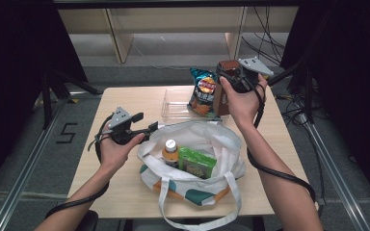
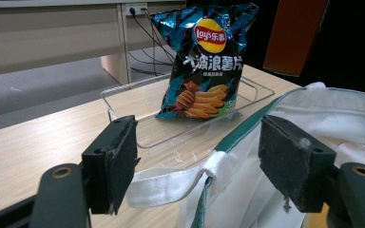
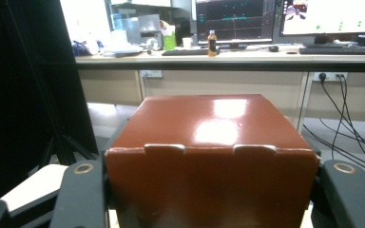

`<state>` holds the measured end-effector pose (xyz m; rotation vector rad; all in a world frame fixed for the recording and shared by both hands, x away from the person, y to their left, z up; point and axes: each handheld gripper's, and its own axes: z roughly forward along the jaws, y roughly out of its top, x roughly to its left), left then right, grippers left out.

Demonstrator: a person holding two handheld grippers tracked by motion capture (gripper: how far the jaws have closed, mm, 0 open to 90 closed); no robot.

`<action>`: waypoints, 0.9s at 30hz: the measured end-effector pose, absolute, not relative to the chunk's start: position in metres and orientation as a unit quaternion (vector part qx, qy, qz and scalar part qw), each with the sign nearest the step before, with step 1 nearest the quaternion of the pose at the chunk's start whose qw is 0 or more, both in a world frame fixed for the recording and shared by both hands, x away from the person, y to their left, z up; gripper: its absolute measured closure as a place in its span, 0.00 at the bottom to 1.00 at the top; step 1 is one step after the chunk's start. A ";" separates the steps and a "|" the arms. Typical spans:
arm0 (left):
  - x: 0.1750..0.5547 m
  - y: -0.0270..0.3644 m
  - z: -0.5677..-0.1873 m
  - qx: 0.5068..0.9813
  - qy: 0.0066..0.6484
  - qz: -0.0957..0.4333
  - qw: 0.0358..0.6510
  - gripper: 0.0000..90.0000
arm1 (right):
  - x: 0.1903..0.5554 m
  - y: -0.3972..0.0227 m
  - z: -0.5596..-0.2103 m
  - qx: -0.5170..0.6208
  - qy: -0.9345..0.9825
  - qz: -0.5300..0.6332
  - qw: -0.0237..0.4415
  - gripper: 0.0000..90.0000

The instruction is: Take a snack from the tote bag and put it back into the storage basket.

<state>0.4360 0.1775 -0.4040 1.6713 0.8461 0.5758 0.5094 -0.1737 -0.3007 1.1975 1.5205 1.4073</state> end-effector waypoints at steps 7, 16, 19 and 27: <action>0.436 0.177 -0.404 0.708 0.359 0.244 0.557 0.32 | 0.513 -0.174 -0.302 0.462 0.593 0.544 0.374 0.42; 0.436 0.178 -0.404 0.708 0.359 0.244 0.557 0.32 | 0.519 -0.172 -0.305 0.466 0.591 0.541 0.377 0.42; 0.436 0.178 -0.404 0.707 0.359 0.244 0.558 0.32 | 0.521 -0.171 -0.307 0.471 0.585 0.541 0.377 0.42; 0.436 0.178 -0.404 0.707 0.359 0.244 0.558 0.32 | 0.527 -0.167 -0.312 0.478 0.585 0.537 0.376 0.42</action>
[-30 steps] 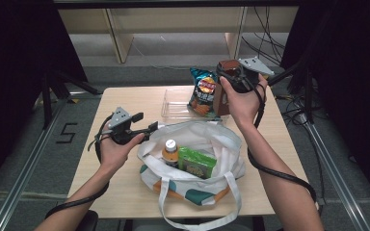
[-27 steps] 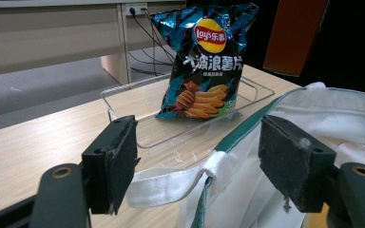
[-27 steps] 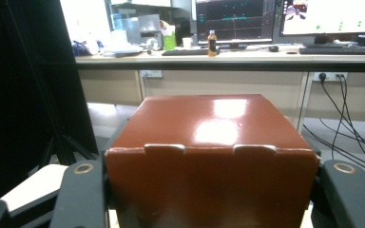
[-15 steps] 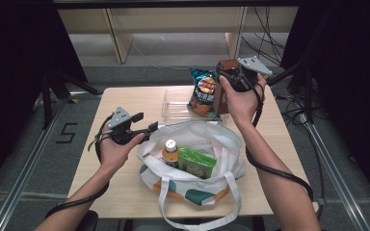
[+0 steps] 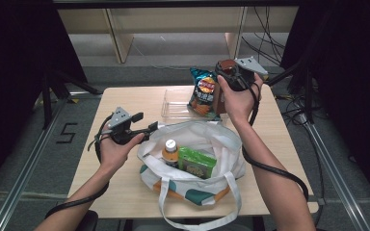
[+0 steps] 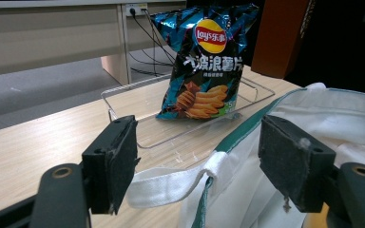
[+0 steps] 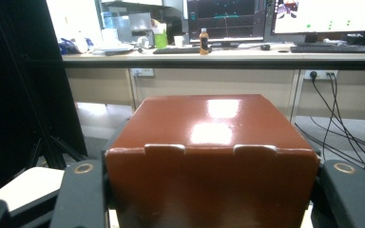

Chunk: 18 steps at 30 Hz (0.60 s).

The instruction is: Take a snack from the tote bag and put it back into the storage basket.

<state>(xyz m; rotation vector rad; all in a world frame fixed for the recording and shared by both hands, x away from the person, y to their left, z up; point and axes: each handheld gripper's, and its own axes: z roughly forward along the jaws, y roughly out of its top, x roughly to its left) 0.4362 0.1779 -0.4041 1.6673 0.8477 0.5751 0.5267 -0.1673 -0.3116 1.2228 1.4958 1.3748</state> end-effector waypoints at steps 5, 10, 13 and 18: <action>0.436 0.178 -0.404 0.707 0.358 0.245 0.559 0.32 | 0.531 -0.167 -0.315 0.476 0.589 0.533 0.378 0.42; 0.436 0.178 -0.404 0.706 0.360 0.244 0.559 0.32 | 0.533 -0.166 -0.318 0.482 0.586 0.533 0.375 0.42; 0.436 0.178 -0.404 0.707 0.359 0.244 0.558 0.32 | 0.534 -0.164 -0.320 0.486 0.584 0.532 0.374 0.42; 0.436 0.178 -0.404 0.708 0.359 0.243 0.557 0.32 | 0.538 -0.165 -0.324 0.489 0.582 0.530 0.375 0.42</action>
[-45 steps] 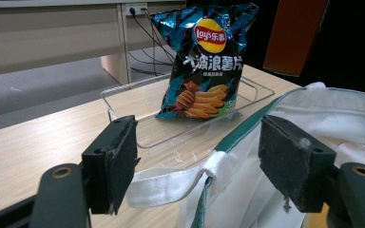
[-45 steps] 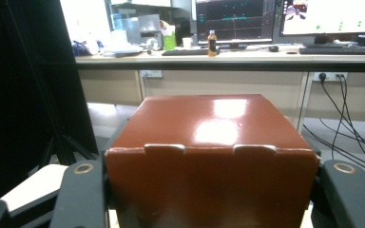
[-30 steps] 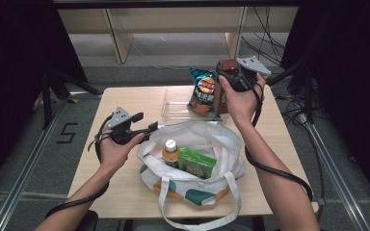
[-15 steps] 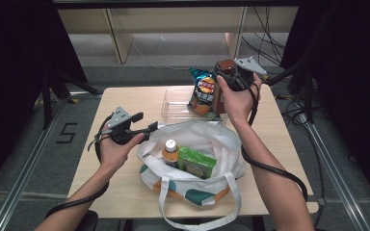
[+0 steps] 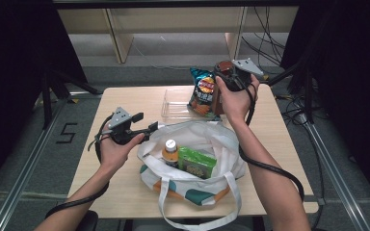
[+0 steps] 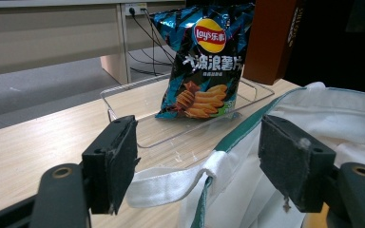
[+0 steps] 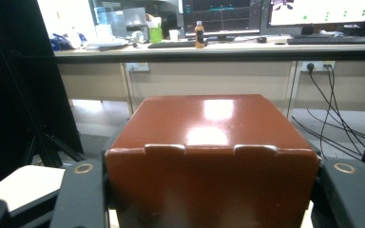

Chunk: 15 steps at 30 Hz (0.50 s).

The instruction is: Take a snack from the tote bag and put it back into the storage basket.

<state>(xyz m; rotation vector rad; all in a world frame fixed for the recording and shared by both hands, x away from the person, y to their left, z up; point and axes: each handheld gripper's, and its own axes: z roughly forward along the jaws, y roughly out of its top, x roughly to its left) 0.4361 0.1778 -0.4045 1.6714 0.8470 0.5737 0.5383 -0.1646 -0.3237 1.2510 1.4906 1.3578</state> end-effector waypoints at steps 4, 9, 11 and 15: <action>0.436 0.178 -0.405 0.706 0.360 0.243 0.559 0.32 | 0.541 -0.164 -0.326 0.491 0.583 0.527 0.375 0.42; 0.436 0.178 -0.405 0.707 0.359 0.243 0.559 0.32 | 0.543 -0.163 -0.330 0.496 0.579 0.526 0.376 0.42; 0.436 0.178 -0.405 0.708 0.358 0.244 0.558 0.32 | 0.544 -0.163 -0.331 0.497 0.578 0.524 0.381 0.42; 0.437 0.178 -0.406 0.706 0.356 0.241 0.563 0.32 | 0.546 -0.162 -0.334 0.498 0.577 0.521 0.384 0.42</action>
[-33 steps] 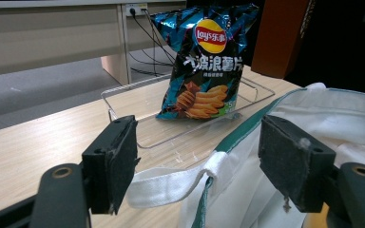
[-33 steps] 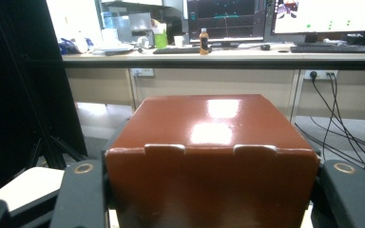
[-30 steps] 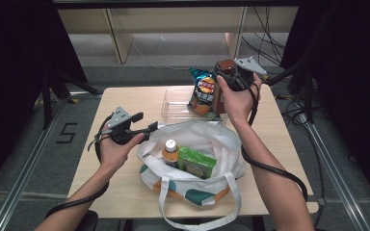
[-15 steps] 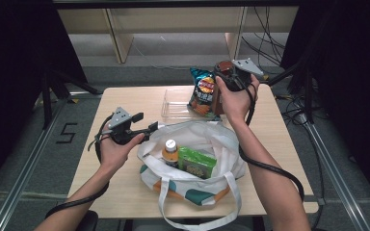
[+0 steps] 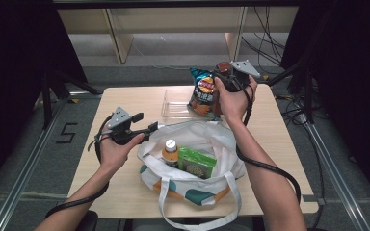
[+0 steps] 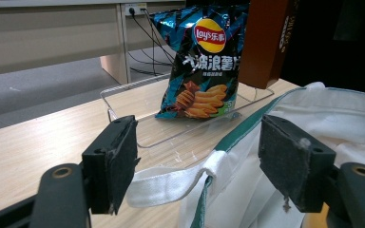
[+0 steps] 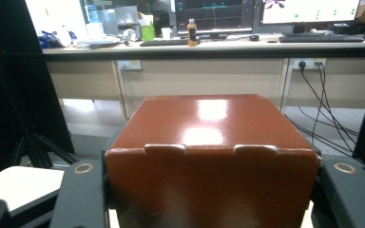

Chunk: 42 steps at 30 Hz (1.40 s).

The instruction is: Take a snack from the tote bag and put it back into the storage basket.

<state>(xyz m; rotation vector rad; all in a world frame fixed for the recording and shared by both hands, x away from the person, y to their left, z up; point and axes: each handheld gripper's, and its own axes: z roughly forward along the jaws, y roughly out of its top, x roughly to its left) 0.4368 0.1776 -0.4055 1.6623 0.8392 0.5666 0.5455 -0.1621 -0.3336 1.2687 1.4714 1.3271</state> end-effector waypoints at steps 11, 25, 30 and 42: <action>0.436 0.178 -0.405 0.709 0.357 0.242 0.558 0.32 | 0.552 -0.162 -0.343 0.499 0.577 0.514 0.393 0.42; 0.436 0.178 -0.405 0.709 0.357 0.242 0.558 0.32 | 0.557 -0.161 -0.352 0.516 0.569 0.504 0.396 0.42; 0.436 0.178 -0.405 0.709 0.356 0.242 0.559 0.32 | 0.559 -0.160 -0.354 0.519 0.568 0.502 0.395 0.42; 0.436 0.178 -0.406 0.709 0.356 0.241 0.559 0.32 | 0.563 -0.160 -0.359 0.526 0.561 0.503 0.394 0.43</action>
